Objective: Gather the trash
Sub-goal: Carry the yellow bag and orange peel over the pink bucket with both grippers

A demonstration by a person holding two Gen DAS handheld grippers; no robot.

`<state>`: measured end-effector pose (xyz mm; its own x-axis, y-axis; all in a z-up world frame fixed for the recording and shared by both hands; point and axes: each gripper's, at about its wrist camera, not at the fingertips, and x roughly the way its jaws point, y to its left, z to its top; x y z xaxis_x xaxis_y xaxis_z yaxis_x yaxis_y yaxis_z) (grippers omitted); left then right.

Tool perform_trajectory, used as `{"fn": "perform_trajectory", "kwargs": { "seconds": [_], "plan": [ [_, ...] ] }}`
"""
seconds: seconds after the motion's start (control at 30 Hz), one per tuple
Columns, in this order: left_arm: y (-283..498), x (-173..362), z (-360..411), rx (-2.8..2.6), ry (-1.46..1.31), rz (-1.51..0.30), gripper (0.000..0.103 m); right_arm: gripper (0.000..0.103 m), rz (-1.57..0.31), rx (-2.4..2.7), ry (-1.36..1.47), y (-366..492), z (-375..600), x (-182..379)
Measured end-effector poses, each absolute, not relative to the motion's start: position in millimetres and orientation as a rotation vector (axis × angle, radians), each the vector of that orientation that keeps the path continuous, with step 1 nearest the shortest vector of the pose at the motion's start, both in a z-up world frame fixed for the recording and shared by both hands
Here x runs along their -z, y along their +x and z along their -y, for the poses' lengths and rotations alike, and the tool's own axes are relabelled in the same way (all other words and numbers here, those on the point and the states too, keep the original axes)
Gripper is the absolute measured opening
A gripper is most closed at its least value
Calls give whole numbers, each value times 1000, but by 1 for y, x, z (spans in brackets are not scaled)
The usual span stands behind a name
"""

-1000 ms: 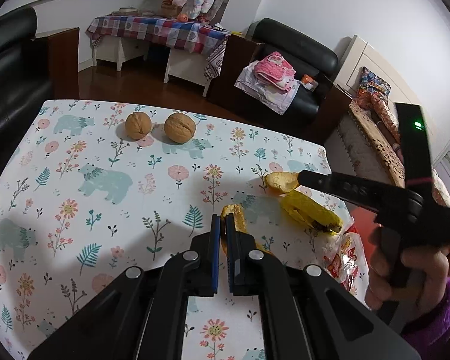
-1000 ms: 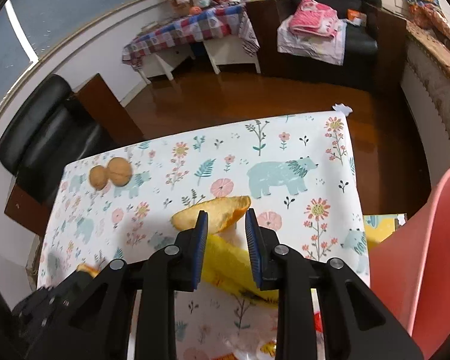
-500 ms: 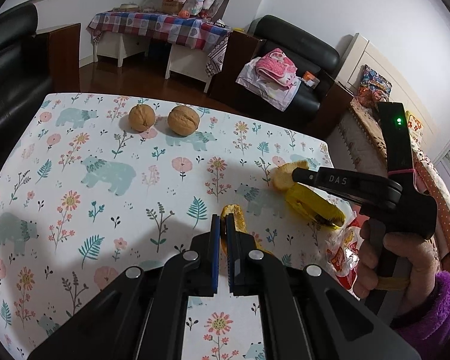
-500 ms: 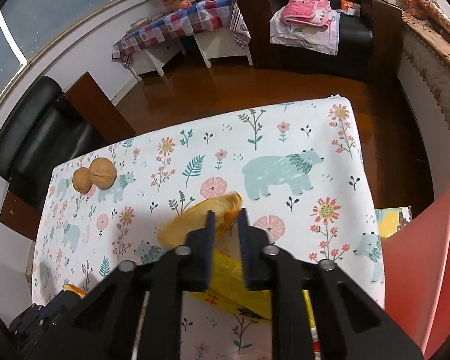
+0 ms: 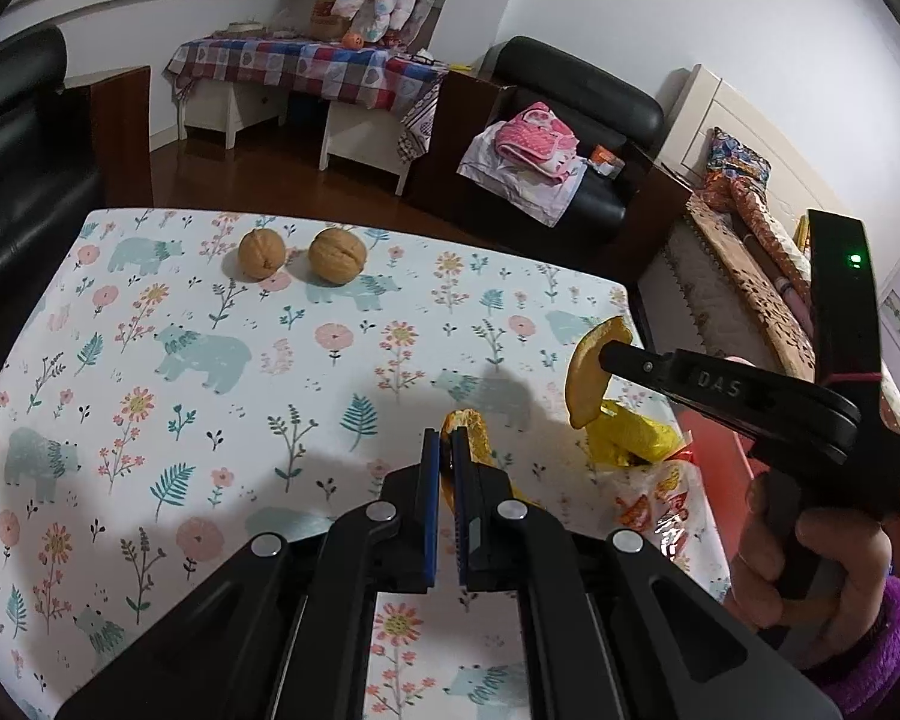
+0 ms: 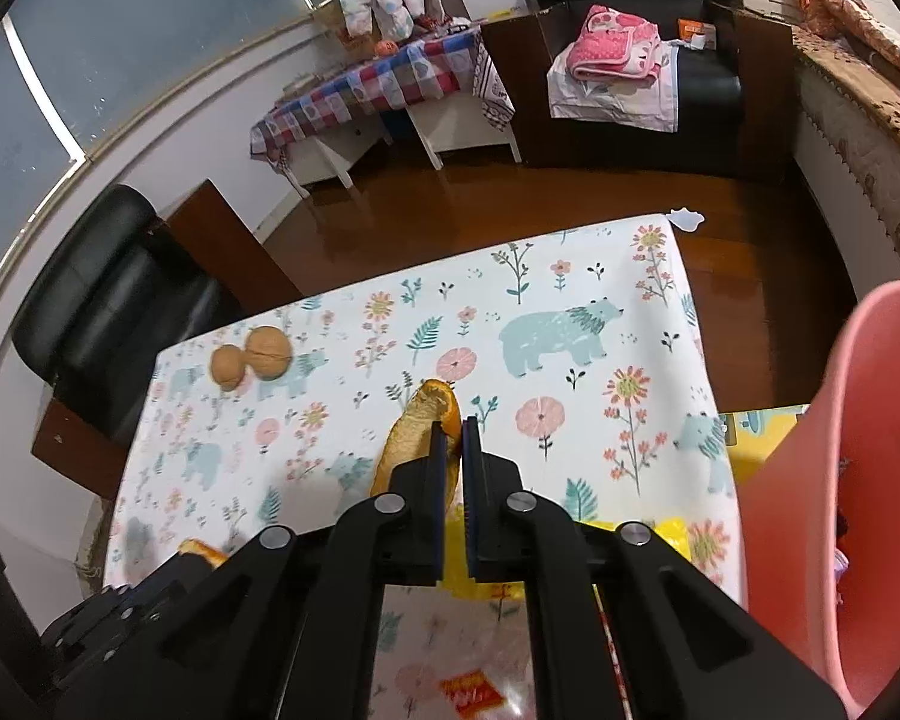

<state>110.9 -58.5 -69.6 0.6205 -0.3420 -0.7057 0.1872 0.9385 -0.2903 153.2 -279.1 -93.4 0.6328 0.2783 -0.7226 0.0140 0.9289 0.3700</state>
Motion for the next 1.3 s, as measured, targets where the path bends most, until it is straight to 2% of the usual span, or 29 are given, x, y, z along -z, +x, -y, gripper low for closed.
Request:
{"fn": "perform_trajectory", "kwargs": {
  "seconds": [0.73,1.3],
  "plan": [
    [76,38,102,354,-130,-806,3,5,-767,-137,332,79,312,55],
    [60,23,155,446,-58,-794,4,5,-691,-17,399,26,378,47]
  ]
}}
